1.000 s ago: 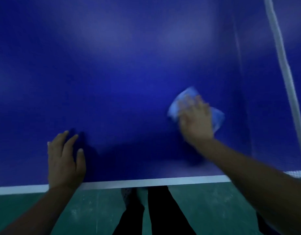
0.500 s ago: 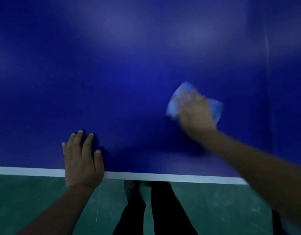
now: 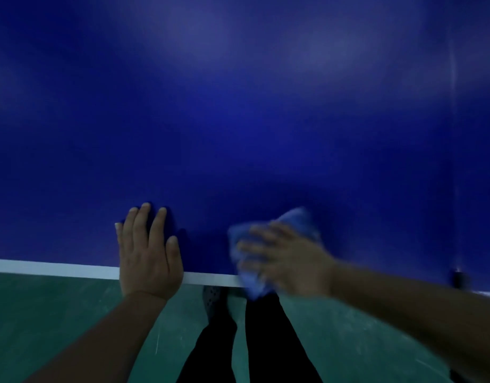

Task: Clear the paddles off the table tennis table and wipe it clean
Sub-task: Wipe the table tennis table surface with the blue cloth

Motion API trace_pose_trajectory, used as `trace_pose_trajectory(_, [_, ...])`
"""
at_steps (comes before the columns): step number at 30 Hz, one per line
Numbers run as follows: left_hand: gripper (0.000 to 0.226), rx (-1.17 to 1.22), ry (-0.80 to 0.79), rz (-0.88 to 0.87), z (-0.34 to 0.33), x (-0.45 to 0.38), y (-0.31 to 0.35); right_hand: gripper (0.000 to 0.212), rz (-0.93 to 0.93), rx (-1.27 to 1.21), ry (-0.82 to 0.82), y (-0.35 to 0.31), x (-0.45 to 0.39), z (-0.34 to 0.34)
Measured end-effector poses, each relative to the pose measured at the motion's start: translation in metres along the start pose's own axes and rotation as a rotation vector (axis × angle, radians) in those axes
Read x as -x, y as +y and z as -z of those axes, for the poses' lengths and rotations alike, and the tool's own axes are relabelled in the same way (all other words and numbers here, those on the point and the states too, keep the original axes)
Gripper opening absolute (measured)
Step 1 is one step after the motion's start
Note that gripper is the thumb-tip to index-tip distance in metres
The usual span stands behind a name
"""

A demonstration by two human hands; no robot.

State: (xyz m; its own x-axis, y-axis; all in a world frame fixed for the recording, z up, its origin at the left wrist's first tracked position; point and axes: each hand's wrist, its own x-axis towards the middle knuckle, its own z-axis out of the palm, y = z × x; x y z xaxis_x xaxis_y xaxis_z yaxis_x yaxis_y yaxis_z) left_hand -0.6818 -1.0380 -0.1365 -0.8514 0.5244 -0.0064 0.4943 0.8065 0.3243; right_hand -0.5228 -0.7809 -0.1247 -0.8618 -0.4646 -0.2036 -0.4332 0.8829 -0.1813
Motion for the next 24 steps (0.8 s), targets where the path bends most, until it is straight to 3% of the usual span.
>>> trace_pose_trajectory(3, [0.058, -0.003, -0.003, -0.003, 0.000, 0.000, 0.000, 0.050, -0.544, -0.003, 0.132, 0.085, -0.007, 0.014])
trace_pose_trajectory(5, [0.058, 0.018, -0.001, -0.009, 0.000, 0.001, -0.001, 0.052, -0.955, -0.078, 0.225, 0.113, -0.041, 0.036])
trace_pose_trajectory(6, [0.058, 0.036, 0.008, -0.017, 0.000, 0.001, -0.001, 0.052, -1.070, -0.100, 0.239, 0.114, -0.067, 0.044])
trace_pose_trajectory(8, [0.060, 0.115, 0.044, -0.014, 0.001, 0.001, -0.002, 0.052, -1.048, -0.085, 0.234, 0.086, -0.121, 0.047])
trace_pose_trajectory(11, [0.063, 0.352, 0.132, 0.075, 0.005, 0.000, -0.004, 0.053, -0.567, -0.052, 0.200, -0.007, -0.166, 0.032])
trace_pose_trajectory(13, [0.062, 0.440, 0.169, 0.093, 0.011, 0.002, -0.013, 0.053, -0.349, -0.053, 0.171, -0.061, -0.146, 0.017])
trace_pose_trajectory(15, [0.060, 0.420, 0.138, 0.064, 0.018, 0.012, -0.025, 0.055, -0.297, -0.059, 0.132, -0.078, -0.098, 0.002])
trace_pose_trajectory(18, [0.058, 0.356, 0.063, 0.047, 0.026, 0.029, -0.040, 0.057, -0.484, -0.027, 0.141, -0.049, -0.013, -0.013])
trace_pose_trajectory(21, [0.055, 0.293, 0.025, 0.026, 0.030, 0.042, -0.044, 0.052, -0.955, -0.080, 0.167, 0.002, 0.042, -0.005])
trace_pose_trajectory(23, [0.053, 0.279, 0.014, -0.006, 0.032, 0.045, -0.038, 0.053, -1.331, -0.175, 0.248, 0.024, 0.026, 0.009])
trace_pose_trajectory(24, [0.051, 0.284, 0.005, -0.018, 0.032, 0.044, -0.032, 0.053, -1.432, -0.201, 0.261, 0.028, 0.004, 0.016])
